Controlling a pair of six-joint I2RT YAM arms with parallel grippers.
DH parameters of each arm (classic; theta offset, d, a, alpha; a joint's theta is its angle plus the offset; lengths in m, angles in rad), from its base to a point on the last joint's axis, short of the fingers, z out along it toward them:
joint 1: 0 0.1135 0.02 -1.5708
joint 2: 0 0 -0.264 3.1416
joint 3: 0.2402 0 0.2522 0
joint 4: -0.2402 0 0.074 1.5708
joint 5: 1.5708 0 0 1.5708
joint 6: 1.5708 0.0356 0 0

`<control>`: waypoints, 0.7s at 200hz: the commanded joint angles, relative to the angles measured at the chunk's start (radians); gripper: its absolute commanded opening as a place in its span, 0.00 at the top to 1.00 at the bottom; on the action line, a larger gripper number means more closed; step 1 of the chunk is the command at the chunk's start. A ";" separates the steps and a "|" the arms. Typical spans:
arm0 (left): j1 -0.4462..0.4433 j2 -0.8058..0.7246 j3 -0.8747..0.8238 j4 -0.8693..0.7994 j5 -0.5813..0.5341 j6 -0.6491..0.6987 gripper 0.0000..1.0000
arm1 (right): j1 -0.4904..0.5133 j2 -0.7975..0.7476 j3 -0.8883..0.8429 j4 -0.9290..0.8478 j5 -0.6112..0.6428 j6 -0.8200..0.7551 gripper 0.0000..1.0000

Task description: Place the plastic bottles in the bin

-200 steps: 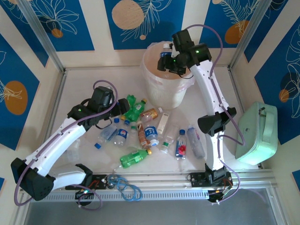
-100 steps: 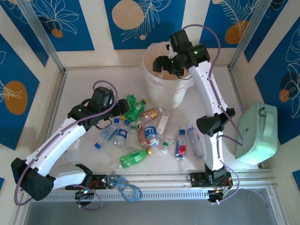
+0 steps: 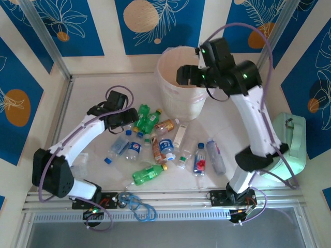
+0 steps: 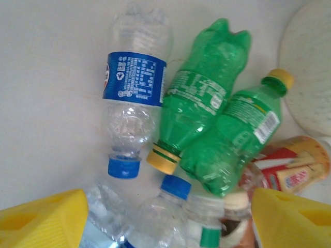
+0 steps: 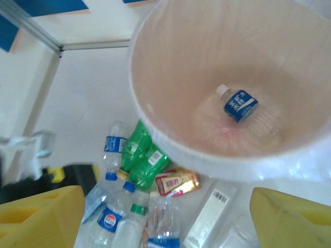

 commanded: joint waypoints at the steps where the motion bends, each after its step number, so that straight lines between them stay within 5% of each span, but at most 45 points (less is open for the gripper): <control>1: 0.036 0.071 0.040 0.041 0.044 0.052 0.21 | 0.062 -0.120 -0.180 0.075 0.064 0.044 0.16; 66: 0.088 0.266 0.125 0.061 0.048 0.119 0.25 | 0.196 -0.443 -0.810 0.291 0.021 0.246 0.17; 140: 0.092 0.412 0.218 0.051 0.000 0.149 0.27 | 0.310 -0.408 -0.939 0.307 0.028 0.333 0.18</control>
